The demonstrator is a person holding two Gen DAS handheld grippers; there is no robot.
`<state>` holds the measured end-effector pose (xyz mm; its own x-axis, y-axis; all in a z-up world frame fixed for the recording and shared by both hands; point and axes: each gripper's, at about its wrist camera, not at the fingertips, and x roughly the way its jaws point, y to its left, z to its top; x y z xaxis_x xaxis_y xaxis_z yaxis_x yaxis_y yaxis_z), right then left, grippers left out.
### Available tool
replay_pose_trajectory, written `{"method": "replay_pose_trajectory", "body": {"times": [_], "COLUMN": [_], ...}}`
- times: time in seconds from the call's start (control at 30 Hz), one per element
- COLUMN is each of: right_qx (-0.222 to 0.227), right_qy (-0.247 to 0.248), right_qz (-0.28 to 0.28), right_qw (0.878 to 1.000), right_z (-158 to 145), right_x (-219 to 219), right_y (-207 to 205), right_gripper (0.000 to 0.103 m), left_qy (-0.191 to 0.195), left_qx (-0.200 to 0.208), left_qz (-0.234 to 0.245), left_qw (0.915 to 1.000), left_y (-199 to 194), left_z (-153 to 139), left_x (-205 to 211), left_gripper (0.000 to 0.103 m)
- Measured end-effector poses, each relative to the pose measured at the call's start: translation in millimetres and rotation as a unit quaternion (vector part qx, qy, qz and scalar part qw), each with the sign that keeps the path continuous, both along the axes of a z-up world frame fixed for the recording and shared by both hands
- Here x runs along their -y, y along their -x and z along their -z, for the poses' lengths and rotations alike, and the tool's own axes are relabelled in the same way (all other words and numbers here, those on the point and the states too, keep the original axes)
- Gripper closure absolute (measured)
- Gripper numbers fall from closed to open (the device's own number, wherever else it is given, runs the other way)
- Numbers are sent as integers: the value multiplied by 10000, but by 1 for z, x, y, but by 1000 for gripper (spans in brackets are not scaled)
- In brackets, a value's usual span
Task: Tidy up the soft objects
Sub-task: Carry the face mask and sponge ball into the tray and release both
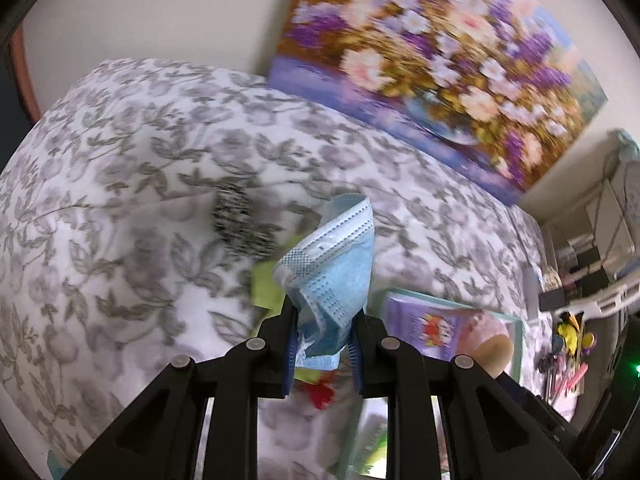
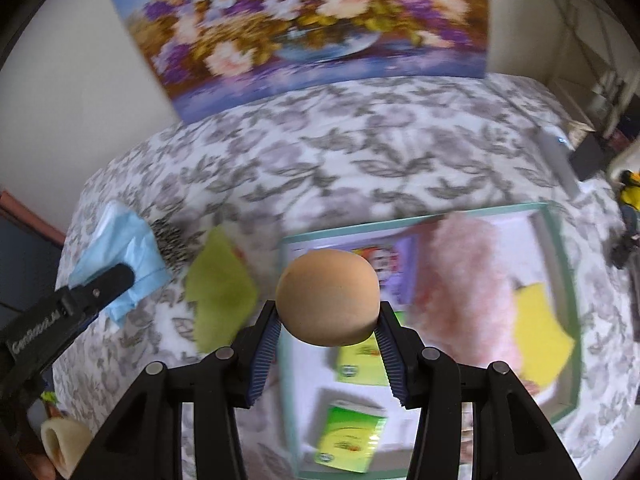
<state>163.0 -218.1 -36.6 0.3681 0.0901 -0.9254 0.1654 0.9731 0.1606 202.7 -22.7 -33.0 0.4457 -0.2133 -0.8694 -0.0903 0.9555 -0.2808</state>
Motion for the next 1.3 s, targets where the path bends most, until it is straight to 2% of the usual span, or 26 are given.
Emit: {"method": "replay_pose_trajectory", "body": {"times": [0.2,0.5,0.73,0.87,1.17,1.23,1.3], "right_qx": [-2,-77,-190,-277,-480,-517,-525], "right_qy": [-3,-85,-72,-145,-259,-265,-249], "right_qz": [461,1138,1359,1424,1407,1402,1418], "right_qw": [9989,9934,9905,9893,9886,9884,9882], "right_z": [-4,4,16,27,49,52,53], "right_x": [48,117,147,155,156,157,157], "right_y": [8,24,27,25,17,16,16], "right_gripper": [52,52,52,52,52,52,52], "left_qy": [-16,-71,-4,-22,35,48,59], "left_qx": [-5,-211,-416,-526,-720,-737,-764], "left_qz": [460,1053,1356,1473,1380,1352,1319], "left_qw": [9989,9942,9899,9877,9878,9881,9883], "left_y": [5,7,6,3,-8,-10,-11], "left_z": [1,21,40,51,65,66,66], "left_x": [50,115,149,162,155,153,152], "left_gripper": [80,80,80,80,79,75,65]}}
